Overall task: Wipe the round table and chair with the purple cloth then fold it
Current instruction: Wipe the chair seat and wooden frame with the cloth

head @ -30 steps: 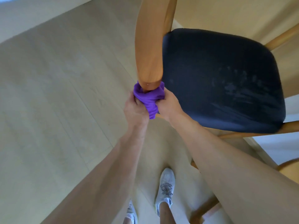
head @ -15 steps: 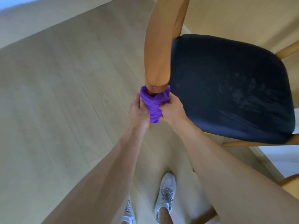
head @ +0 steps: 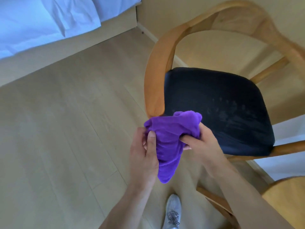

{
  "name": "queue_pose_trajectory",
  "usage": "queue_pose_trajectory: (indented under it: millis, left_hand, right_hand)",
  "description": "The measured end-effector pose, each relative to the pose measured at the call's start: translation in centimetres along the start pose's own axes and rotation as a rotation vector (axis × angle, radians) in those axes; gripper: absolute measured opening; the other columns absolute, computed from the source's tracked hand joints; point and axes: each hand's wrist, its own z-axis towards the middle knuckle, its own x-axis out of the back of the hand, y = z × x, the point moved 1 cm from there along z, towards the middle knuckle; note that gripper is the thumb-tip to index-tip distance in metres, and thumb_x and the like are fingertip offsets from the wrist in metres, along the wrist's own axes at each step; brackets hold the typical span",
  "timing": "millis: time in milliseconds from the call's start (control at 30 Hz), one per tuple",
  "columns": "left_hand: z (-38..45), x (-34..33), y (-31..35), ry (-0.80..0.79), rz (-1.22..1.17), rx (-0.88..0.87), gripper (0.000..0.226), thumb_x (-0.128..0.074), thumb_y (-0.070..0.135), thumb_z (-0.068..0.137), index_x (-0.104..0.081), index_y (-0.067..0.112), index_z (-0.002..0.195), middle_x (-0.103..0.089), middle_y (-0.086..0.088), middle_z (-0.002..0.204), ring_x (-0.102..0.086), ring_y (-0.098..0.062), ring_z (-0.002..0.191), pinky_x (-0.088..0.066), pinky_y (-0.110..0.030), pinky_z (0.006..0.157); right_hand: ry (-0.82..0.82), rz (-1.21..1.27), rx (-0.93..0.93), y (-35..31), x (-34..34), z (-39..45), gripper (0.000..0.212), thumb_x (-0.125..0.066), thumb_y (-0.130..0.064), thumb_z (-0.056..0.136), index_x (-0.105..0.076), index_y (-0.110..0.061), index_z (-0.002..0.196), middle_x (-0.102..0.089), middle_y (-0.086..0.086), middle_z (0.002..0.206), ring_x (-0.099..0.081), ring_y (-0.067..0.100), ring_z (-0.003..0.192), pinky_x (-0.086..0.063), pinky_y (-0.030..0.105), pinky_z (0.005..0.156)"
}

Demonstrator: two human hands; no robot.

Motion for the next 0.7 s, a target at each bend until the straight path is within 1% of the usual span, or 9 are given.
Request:
queue_pose_trajectory:
  millis: [100, 200, 233, 300, 367, 400, 467, 600, 700]
  left_hand:
    - [2.7, 1.5, 6.4, 0.08, 0.105, -0.17, 0.02, -0.049, 0.031, 0.104, -0.047, 0.026, 0.085, -0.052, 0.01, 0.07, -0.05, -0.004, 0.064, -0.038, -0.015, 0.06]
    - [8.0, 2.1, 9.7, 0.212, 0.174, -0.213, 0.016, -0.051, 0.031, 0.102, -0.048, 0.018, 0.094, -0.052, 0.013, 0.077, -0.05, -0.004, 0.069, -0.035, -0.016, 0.064]
    - [9.9, 1.9, 9.9, 0.197, 0.226, -0.19, 0.018, -0.051, 0.033, 0.102, -0.049, 0.016, 0.098, -0.056, 0.01, 0.083, -0.052, -0.008, 0.075, -0.036, -0.02, 0.068]
    - [13.2, 1.4, 8.5, 0.049, 0.425, -0.033, 0.028, -0.052, 0.036, 0.1, -0.049, 0.014, 0.116, -0.06, -0.003, 0.109, -0.057, -0.025, 0.101, -0.039, -0.031, 0.081]
    - [14.6, 0.7, 6.9, -0.143, 0.581, 0.128, 0.049, -0.055, 0.034, 0.098, -0.04, 0.013, 0.14, -0.048, -0.014, 0.137, -0.049, -0.033, 0.125, -0.04, -0.038, 0.098]
    - [14.7, 0.2, 6.4, -0.201, 0.576, 0.146, 0.057, -0.054, 0.032, 0.099, -0.034, 0.014, 0.148, -0.042, -0.015, 0.144, -0.044, -0.033, 0.132, -0.037, -0.037, 0.104]
    - [13.9, -0.8, 5.7, -0.227, 0.504, 0.103, 0.064, -0.05, 0.033, 0.101, -0.023, 0.016, 0.156, -0.034, -0.014, 0.152, -0.039, -0.031, 0.138, -0.032, -0.036, 0.11]
    - [11.1, -2.9, 4.5, -0.173, 0.404, 0.072, 0.08, -0.049, 0.044, 0.099, -0.004, 0.018, 0.16, -0.02, -0.012, 0.161, -0.033, -0.03, 0.143, -0.035, -0.041, 0.113]
    - [12.0, -3.2, 3.6, -0.157, 0.451, 0.069, 0.085, -0.051, 0.048, 0.097, -0.003, 0.017, 0.16, -0.03, -0.013, 0.154, -0.043, -0.031, 0.133, -0.044, -0.043, 0.104]
  right_hand:
    - [0.062, -0.065, 0.12, -5.9, 0.9, 0.9, 0.019, -0.06, -0.024, 0.068, -0.059, -0.013, 0.084, -0.064, 0.006, 0.075, -0.061, 0.025, 0.073, -0.056, 0.055, 0.075]
    - [0.125, -0.154, 0.156, -10.8, 0.8, 3.9, 0.019, -0.067, -0.03, 0.076, -0.06, -0.02, 0.09, -0.067, -0.003, 0.082, -0.065, 0.018, 0.079, -0.058, 0.044, 0.073]
    - [0.135, -0.199, 0.131, -11.6, 0.7, 5.2, 0.024, -0.068, -0.033, 0.076, -0.06, -0.022, 0.095, -0.067, -0.004, 0.088, -0.066, 0.018, 0.081, -0.058, 0.042, 0.074]
    - [0.088, -0.282, 0.035, -11.8, -0.1, 7.6, 0.037, -0.067, -0.035, 0.078, -0.056, -0.026, 0.112, -0.066, -0.002, 0.1, -0.067, 0.021, 0.088, -0.059, 0.044, 0.08]
    - [-0.007, -0.359, -0.031, -10.7, -1.2, 8.7, 0.054, -0.063, -0.028, 0.086, -0.047, -0.025, 0.137, -0.061, 0.001, 0.122, -0.065, 0.023, 0.104, -0.056, 0.045, 0.09]
    - [-0.035, -0.399, -0.031, -10.1, -1.8, 8.8, 0.059, -0.06, -0.024, 0.089, -0.041, -0.025, 0.145, -0.056, 0.002, 0.135, -0.061, 0.023, 0.114, -0.053, 0.042, 0.095]
    - [0.003, -0.447, 0.03, -9.1, -2.5, 8.2, 0.059, -0.056, -0.018, 0.095, -0.037, -0.025, 0.15, -0.05, -0.001, 0.144, -0.053, 0.02, 0.126, -0.048, 0.034, 0.098]
    - [0.16, -0.299, 0.057, -7.3, -3.0, 7.4, 0.047, -0.051, -0.021, 0.099, -0.044, -0.031, 0.145, -0.055, -0.008, 0.14, -0.051, 0.012, 0.127, -0.044, 0.027, 0.098]
    - [0.183, -0.192, -0.022, -6.6, -3.7, 8.0, 0.046, -0.048, -0.029, 0.101, -0.041, -0.032, 0.146, -0.054, -0.007, 0.14, -0.051, 0.012, 0.125, -0.043, 0.032, 0.102]
